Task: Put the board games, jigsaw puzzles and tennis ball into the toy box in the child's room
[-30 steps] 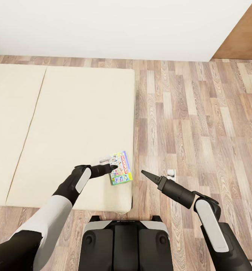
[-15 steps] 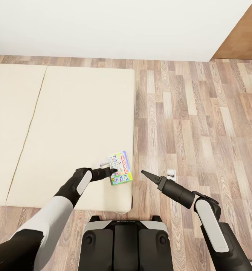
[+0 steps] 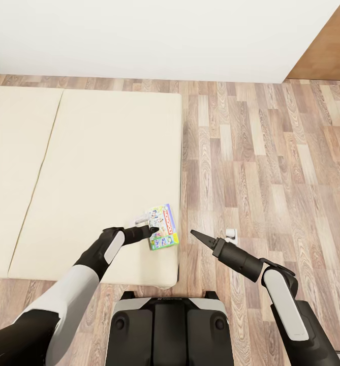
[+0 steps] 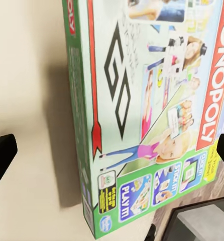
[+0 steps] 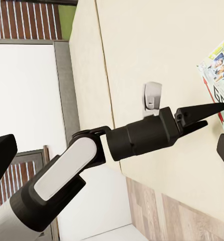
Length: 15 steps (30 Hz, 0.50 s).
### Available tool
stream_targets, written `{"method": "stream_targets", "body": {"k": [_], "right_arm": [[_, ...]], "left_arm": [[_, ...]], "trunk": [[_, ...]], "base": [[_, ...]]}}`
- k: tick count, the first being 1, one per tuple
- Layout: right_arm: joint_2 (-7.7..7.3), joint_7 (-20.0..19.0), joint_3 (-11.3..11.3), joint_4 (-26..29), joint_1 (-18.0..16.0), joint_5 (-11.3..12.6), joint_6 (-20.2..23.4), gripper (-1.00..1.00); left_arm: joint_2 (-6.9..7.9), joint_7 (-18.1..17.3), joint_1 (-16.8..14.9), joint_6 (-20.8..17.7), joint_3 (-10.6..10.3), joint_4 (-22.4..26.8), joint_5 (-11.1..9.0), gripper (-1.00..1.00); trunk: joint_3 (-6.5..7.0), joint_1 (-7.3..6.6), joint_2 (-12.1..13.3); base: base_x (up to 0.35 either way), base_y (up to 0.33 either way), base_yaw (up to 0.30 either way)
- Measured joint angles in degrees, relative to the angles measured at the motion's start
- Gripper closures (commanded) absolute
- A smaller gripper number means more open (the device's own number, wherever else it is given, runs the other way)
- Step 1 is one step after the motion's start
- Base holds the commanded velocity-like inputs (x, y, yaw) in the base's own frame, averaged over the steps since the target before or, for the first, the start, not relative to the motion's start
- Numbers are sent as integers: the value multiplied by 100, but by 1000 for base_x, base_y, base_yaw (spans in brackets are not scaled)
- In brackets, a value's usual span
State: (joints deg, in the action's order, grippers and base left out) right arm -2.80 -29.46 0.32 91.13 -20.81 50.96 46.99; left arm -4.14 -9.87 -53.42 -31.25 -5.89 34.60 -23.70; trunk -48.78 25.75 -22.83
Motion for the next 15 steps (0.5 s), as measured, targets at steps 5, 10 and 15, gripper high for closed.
{"method": "stream_targets", "body": {"k": [5,10,15], "right_arm": [[0,-1,0,0,0,0,0,-100],[0,0,0,0,0,0,0,-100],[0,0,0,0,0,0,0,-100]], "left_arm": [[-7,-64,0,36,-18,2,13,-100],[-8,-119,0,76,-28,1,19,-100],[-9,-257,0,96,-31,0,28,-100]], "trunk": [[0,0,0],[0,0,0],[0,0,0]], "base": [[0,0,0],[0,0,0],[0,0,0]]}}
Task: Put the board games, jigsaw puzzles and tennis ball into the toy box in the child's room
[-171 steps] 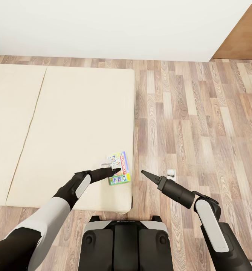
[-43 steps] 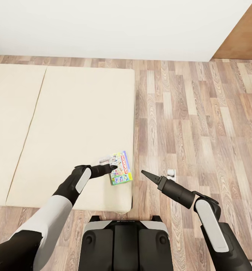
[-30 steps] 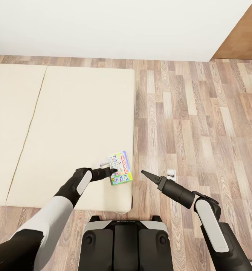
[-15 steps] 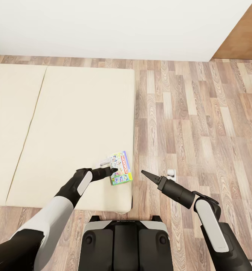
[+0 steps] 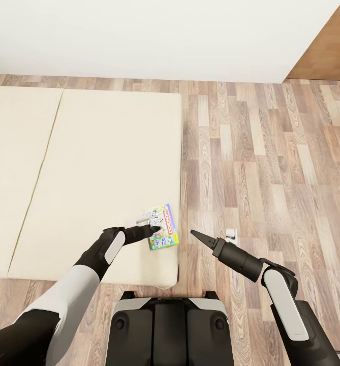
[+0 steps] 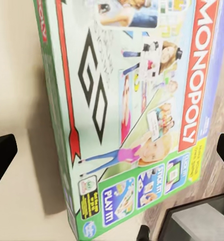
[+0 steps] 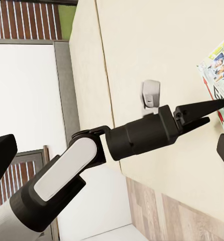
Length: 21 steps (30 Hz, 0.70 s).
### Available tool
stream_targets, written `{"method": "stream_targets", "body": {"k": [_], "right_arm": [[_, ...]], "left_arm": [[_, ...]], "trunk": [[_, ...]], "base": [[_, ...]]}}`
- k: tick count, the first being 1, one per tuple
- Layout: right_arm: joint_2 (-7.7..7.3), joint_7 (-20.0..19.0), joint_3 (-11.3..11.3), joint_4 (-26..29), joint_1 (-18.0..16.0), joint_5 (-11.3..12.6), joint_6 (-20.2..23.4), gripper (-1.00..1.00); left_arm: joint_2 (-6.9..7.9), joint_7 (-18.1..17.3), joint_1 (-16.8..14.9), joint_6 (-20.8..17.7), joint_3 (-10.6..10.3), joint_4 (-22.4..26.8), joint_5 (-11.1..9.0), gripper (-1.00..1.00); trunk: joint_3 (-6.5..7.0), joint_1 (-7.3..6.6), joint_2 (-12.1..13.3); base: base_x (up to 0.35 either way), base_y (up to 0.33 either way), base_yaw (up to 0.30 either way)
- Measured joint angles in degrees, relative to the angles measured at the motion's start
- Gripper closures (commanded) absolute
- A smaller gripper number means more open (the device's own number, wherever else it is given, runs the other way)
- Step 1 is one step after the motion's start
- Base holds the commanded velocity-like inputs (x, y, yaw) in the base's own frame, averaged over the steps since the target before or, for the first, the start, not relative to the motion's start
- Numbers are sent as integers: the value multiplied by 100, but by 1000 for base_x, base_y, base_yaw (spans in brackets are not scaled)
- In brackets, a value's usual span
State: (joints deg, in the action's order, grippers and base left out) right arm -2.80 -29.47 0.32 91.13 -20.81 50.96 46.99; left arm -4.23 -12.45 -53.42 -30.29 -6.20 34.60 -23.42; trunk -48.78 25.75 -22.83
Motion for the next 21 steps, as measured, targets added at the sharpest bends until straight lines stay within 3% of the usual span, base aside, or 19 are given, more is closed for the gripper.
{"method": "stream_targets", "body": {"k": [8,21], "right_arm": [[0,0,0,0,0,0,0,-100],[0,0,0,0,0,0,0,-100]], "left_arm": [[0,-216,0,8,-1,2,22,-100],[0,-270,0,17,-1,0,25,-100]], "trunk": [[0,0,0],[0,0,0]], "base": [[0,0,0],[0,0,0]]}}
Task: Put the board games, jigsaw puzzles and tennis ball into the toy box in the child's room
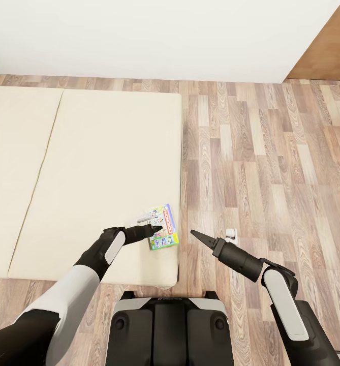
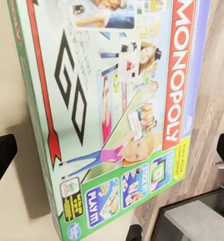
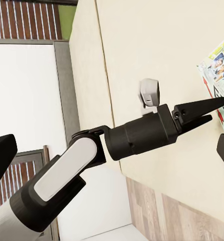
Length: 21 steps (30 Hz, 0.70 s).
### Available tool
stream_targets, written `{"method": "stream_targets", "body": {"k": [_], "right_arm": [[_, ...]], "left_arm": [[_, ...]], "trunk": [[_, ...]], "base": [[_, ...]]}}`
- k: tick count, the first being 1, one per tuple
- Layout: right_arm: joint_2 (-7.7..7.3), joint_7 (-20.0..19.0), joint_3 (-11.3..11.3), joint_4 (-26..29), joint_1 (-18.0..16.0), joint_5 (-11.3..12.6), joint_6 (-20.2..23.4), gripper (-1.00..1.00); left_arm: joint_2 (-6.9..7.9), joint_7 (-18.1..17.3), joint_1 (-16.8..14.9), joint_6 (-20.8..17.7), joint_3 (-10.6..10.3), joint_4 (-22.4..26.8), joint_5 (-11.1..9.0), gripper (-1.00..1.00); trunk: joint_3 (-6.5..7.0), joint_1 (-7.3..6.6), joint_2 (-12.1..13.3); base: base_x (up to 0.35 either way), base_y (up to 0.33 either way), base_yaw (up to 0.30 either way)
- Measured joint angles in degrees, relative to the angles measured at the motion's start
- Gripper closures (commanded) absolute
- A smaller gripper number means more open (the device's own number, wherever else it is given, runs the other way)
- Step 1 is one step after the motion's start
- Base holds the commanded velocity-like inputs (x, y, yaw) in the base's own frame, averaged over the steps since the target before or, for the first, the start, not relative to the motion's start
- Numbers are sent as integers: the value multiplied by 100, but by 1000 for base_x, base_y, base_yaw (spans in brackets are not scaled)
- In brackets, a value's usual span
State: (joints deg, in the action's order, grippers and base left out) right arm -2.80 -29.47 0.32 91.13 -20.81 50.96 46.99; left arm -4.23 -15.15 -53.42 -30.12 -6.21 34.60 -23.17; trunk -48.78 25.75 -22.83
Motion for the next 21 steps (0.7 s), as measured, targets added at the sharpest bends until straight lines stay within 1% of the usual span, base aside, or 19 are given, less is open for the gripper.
{"method": "stream_targets", "body": {"k": [21], "right_arm": [[0,-8,0,0,0,0,0,-100]], "left_arm": [[1,-22,0,1,-4,-1,-7,-100]], "trunk": [[0,0,0]], "base": [[0,0,0]]}}
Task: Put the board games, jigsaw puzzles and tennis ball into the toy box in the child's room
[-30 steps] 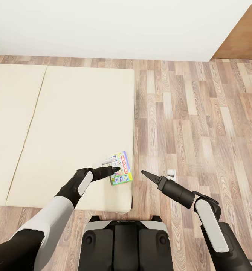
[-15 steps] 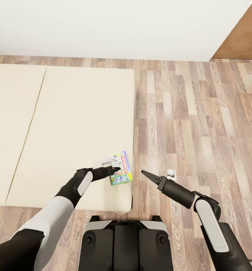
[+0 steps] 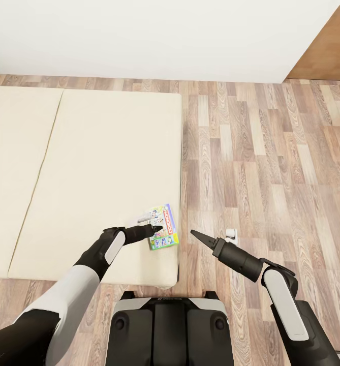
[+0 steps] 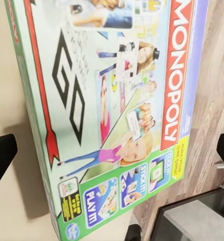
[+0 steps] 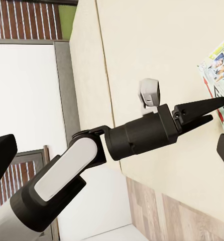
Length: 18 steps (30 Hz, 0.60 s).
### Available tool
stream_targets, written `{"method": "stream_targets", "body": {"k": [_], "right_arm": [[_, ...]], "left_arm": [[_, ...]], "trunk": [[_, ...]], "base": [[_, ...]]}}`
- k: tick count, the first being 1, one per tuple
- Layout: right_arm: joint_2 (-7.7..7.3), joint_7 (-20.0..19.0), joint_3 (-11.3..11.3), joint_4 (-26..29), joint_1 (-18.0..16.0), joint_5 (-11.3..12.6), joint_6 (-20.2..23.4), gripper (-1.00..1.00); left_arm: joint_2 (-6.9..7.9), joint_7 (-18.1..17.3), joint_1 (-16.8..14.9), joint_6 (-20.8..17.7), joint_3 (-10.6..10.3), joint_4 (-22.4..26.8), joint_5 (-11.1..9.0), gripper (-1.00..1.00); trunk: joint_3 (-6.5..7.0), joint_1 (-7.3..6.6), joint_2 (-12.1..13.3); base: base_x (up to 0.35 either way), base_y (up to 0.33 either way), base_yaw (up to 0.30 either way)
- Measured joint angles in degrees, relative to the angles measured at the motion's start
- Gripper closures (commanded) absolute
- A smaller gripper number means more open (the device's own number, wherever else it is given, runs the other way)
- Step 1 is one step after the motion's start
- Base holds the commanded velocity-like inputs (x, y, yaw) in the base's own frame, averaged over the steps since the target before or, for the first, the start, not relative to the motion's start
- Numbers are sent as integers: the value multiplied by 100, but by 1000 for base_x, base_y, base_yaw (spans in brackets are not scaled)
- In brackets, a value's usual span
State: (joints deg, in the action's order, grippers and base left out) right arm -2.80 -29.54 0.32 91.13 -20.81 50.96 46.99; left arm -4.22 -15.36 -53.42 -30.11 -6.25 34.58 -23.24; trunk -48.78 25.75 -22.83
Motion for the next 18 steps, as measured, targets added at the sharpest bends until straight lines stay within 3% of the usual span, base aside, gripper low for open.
{"method": "stream_targets", "body": {"k": [18], "right_arm": [[0,6,0,1,-1,0,0,-100]], "left_arm": [[-2,-300,0,228,-187,-370,17,-100]], "trunk": [[0,0,0]], "base": [[0,0,0]]}}
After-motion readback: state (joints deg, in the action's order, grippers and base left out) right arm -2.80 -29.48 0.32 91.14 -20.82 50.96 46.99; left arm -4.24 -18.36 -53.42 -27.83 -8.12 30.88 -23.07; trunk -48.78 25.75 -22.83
